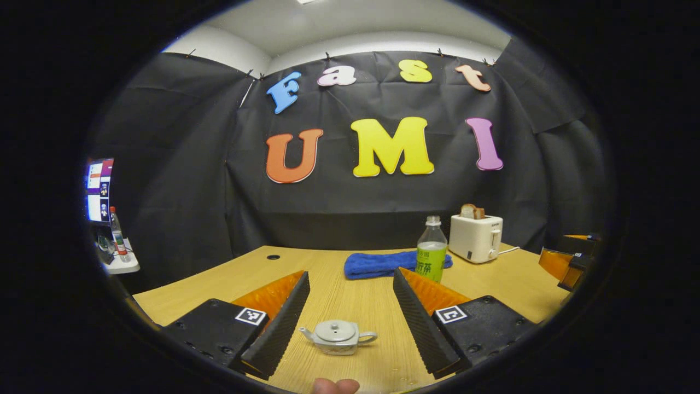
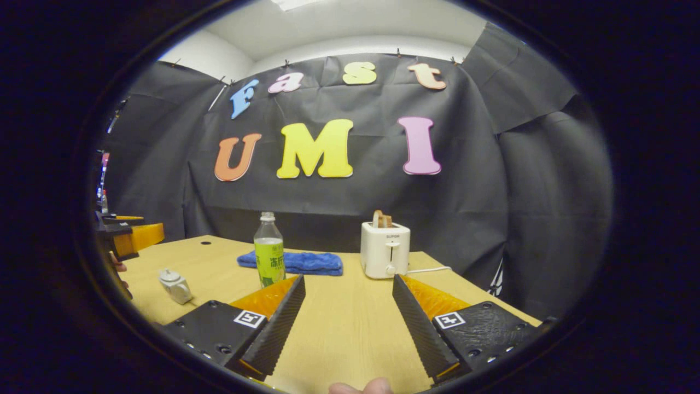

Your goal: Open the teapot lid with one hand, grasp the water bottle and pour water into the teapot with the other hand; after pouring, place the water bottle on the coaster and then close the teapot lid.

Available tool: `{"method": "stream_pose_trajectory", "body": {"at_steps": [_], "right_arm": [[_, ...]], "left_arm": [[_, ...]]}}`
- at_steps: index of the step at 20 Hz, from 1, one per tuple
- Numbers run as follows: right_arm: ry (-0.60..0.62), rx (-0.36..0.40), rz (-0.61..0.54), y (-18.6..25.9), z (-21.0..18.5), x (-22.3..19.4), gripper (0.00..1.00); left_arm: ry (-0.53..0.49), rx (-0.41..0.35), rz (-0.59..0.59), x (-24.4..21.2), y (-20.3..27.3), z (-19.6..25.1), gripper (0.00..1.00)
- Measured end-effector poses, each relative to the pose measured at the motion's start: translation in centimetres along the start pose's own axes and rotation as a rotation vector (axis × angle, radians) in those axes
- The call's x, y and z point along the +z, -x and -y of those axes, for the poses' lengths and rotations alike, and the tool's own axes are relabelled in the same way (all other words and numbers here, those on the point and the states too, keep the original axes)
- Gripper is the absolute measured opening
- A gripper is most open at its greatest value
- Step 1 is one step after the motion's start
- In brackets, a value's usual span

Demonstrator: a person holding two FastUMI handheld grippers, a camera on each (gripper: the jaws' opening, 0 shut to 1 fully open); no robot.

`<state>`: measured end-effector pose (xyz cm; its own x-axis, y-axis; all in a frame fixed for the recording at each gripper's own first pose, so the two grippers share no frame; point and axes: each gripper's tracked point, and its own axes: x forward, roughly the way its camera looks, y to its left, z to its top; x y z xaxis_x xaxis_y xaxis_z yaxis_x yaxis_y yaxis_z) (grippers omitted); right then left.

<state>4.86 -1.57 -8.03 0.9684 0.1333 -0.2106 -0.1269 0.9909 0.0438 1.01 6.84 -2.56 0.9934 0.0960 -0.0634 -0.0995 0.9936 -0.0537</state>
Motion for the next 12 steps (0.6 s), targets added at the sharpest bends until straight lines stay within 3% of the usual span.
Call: {"method": "stream_pose_trajectory", "body": {"at_steps": [4,12], "right_arm": [[0.031,-0.027,0.015,2.4,-0.4,1.1,0.97],[0.048,-0.036,0.084,6.3,-4.9,2.8,0.96]], "left_arm": [[-0.013,-0.013,0.016,1.2,2.1,0.1,0.96],[-0.040,-0.008,0.045,2.3,3.2,-1.0,0.98]]}}
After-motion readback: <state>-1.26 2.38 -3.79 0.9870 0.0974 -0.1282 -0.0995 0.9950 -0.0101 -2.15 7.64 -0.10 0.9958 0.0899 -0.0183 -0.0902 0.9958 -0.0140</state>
